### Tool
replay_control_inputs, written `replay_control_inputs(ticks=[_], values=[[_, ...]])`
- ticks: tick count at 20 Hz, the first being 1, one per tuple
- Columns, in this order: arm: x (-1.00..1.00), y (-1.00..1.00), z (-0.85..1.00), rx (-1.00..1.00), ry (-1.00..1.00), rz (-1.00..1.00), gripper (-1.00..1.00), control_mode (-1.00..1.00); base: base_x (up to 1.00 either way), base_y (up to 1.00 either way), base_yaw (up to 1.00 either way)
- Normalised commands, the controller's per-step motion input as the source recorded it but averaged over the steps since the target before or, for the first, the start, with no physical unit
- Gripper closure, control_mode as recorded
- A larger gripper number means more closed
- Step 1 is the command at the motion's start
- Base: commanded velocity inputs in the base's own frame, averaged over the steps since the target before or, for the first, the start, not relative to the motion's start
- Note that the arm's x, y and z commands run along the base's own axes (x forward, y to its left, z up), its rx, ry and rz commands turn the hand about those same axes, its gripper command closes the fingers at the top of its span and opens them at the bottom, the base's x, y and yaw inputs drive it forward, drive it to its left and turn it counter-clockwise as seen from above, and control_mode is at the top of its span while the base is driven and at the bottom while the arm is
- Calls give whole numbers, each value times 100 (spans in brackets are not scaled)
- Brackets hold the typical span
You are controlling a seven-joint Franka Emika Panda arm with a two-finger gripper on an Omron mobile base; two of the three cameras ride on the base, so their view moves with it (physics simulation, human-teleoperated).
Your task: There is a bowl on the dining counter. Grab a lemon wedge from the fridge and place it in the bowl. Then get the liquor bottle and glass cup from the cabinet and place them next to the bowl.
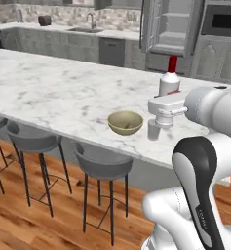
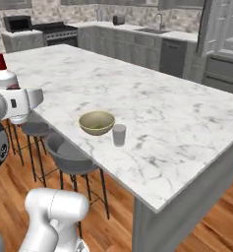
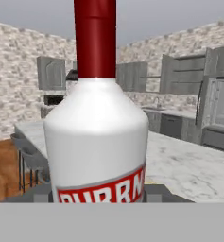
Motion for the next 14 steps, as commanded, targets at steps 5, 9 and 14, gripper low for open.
replay_control_inputs(ticks=[5, 9, 14], values=[[0, 0, 0, 0, 0, 0, 100, 100, 2, 83, -64], [0, 0, 0, 0, 0, 0, 100, 100, 22, 79, -60], [0, 0, 0, 0, 0, 0, 100, 100, 15, 79, -51]])
